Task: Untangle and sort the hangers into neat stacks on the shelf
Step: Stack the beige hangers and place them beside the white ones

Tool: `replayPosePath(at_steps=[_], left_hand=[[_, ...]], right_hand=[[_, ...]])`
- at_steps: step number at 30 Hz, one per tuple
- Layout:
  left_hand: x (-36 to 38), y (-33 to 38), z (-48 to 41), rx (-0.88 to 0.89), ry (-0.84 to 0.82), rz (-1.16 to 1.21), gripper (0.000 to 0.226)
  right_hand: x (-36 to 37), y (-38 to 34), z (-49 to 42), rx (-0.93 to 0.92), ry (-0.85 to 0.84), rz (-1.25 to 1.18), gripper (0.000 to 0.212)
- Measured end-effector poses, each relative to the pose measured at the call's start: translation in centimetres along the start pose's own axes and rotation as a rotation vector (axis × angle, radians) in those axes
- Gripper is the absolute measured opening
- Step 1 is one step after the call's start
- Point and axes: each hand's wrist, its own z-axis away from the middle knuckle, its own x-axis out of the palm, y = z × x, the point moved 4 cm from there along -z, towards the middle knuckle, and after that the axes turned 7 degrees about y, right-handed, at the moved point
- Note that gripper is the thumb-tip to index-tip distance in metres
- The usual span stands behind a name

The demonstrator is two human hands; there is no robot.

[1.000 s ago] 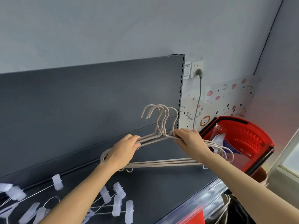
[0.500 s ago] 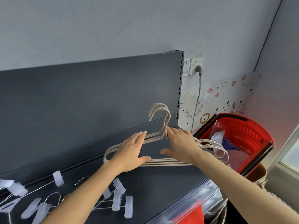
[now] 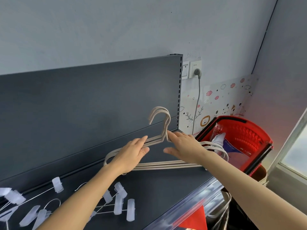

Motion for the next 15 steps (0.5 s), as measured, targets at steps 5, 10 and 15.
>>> replayPosePath(at_steps=[5, 10, 15], left_hand=[[-0.3, -2.2, -0.5, -0.027, 0.031, 0.092, 0.044], [-0.4, -4.2, -0.2, -0.065, 0.087, 0.074, 0.046], [0.8, -5.4, -0.3, -0.111, 0.138, -0.074, 0.071]], right_hand=[[0.0, 2.4, 0.9, 0.054, 0.029, -0.225, 0.033], [-0.1, 5.1, 2.8, 0.147, 0.075, -0.230, 0.032], [0.2, 4.7, 2.8, 0.166, 0.144, -0.149, 0.032]])
